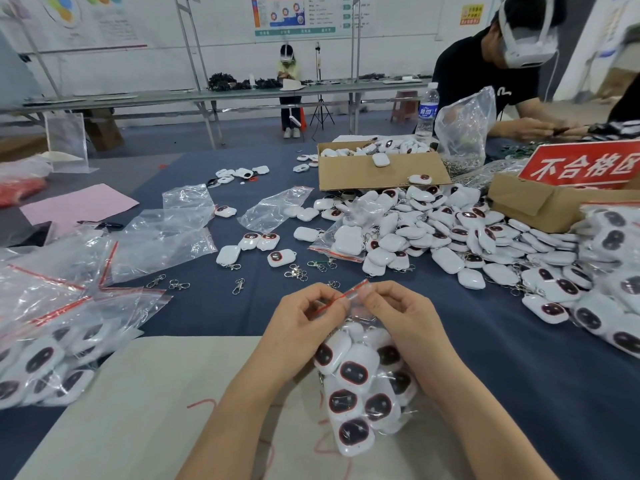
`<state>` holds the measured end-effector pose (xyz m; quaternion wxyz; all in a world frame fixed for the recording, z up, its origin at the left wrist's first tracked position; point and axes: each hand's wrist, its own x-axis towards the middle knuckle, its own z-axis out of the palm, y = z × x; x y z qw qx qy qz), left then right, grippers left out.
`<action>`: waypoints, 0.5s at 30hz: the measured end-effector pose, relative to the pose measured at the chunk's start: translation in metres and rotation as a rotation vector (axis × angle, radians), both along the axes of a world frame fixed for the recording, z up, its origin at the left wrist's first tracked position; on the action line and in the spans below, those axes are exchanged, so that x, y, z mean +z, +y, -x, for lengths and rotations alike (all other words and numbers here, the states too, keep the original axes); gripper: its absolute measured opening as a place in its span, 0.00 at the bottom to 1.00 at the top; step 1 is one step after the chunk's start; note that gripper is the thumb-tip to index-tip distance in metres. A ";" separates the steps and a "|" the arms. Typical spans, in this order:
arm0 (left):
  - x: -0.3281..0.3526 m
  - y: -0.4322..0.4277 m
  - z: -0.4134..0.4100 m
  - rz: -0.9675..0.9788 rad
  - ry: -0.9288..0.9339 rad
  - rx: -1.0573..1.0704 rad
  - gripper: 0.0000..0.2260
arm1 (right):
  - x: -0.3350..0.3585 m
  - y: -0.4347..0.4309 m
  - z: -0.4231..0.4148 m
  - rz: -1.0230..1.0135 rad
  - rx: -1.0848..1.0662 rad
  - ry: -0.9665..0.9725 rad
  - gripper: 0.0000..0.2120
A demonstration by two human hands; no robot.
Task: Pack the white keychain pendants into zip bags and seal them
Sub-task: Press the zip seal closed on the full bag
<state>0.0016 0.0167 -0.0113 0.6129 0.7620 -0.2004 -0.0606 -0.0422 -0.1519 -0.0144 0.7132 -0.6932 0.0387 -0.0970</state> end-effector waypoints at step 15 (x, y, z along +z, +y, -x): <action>0.003 -0.002 0.000 -0.079 -0.127 0.047 0.05 | 0.002 0.004 0.001 0.065 0.031 -0.038 0.06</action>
